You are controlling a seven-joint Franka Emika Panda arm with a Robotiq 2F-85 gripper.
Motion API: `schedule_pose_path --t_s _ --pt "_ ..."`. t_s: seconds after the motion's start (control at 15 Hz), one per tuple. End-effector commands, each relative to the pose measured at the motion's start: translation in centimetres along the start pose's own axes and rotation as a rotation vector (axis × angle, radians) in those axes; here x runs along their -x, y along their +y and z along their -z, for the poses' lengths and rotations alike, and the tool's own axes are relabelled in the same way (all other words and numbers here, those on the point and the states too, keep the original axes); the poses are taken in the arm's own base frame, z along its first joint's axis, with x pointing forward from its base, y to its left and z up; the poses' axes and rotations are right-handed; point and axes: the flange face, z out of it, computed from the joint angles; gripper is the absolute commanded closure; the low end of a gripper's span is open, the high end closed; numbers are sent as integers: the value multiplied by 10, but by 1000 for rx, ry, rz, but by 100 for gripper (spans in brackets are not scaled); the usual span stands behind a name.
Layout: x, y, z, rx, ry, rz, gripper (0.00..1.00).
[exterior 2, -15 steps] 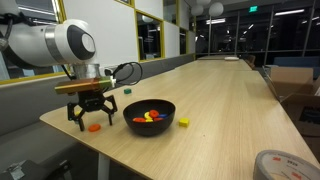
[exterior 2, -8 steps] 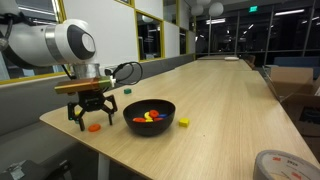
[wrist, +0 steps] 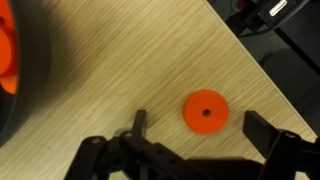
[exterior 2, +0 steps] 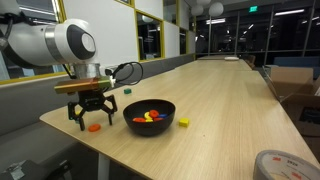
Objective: Pick the orange and blue rings and put them in the bowl
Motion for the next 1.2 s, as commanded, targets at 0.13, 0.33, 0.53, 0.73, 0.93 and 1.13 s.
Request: schedule_pose_path --t_s 0.13,0.33,0.53,0.73,0.93,1.13 --pt "1 1 10 -13 0 -22 0" --pt "3 2 13 -16 -17 -45 0" --pt "5 3 20 -10 -22 -51 0" --pt "6 4 24 -7 -27 -43 0" --pt "7 5 26 -10 -30 -36 0" --pt "7 6 24 -18 -31 -26 0"
